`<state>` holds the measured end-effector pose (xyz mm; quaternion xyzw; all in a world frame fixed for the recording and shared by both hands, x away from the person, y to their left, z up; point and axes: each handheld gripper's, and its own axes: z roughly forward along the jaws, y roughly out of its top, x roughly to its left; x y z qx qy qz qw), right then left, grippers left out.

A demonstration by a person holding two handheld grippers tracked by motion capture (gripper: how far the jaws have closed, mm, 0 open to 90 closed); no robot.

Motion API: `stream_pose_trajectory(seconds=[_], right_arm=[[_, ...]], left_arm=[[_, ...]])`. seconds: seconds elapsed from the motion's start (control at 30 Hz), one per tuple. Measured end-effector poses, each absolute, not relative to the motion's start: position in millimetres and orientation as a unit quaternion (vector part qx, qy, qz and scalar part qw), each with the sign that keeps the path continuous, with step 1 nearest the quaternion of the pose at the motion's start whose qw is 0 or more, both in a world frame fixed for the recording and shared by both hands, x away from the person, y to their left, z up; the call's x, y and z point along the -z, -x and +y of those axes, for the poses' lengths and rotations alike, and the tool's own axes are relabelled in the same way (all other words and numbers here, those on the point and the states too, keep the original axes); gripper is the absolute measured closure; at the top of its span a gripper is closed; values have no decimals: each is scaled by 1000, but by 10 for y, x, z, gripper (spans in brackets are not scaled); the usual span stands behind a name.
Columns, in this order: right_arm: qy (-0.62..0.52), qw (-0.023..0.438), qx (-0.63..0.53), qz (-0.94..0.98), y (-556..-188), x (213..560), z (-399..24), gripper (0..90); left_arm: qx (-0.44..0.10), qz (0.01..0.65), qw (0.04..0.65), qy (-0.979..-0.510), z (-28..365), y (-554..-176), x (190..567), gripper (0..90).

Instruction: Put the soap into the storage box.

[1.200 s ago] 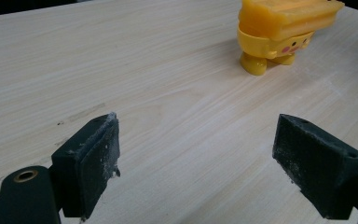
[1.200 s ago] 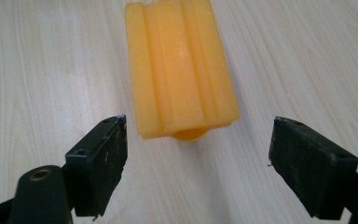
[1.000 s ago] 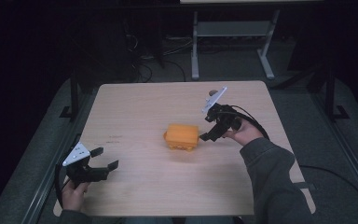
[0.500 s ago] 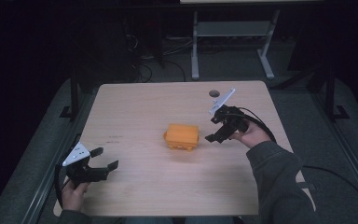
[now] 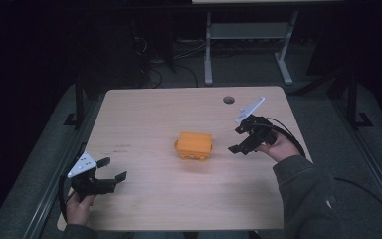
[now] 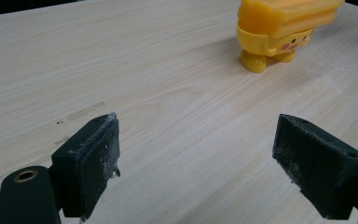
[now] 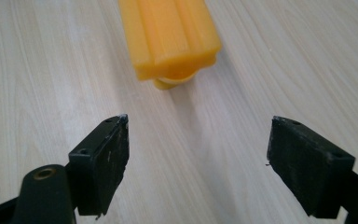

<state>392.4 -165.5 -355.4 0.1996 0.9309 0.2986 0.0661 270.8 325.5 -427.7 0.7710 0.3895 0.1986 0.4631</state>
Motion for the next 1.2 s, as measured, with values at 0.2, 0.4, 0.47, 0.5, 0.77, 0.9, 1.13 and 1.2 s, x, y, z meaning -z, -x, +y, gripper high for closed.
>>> stream_pose_trajectory(seconds=[0.2, 0.4, 0.47, 0.5, 0.77, 0.9, 1.13, 1.2], right_arm=[[-205, 67, -296, 931, -3879, 3601, -1753, 207], [-216, 62, -297, 928, -3827, 3646, -1823, 208], [-217, 62, -296, 928, -3816, 3664, -1845, 205], [-218, 61, -292, 929, -3814, 3670, -1851, 202], [-227, 62, -297, 926, -3742, 3733, -1932, 206], [-234, 59, -299, 923, -3704, 3776, -1981, 206], [-244, 59, -300, 920, -3614, 3817, -2066, 206], [-245, 62, -302, 919, -3592, 3832, -2097, 206]], left_arm=[[-200, 390, 462, -771, 3254, -2708, 4278, 141], [-199, 391, 463, -771, 3241, -2708, 4281, 141], [-199, 391, 463, -770, 3239, -2707, 4282, 141], [-199, 390, 462, -771, 3239, -2707, 4282, 141], [-199, 392, 462, -770, 3242, -2707, 4284, 141], [-200, 390, 459, -773, 3237, -2706, 4284, 141], [-200, 390, 460, -772, 3225, -2705, 4289, 141], [-200, 390, 459, -773, 3220, -2706, 4289, 141]])
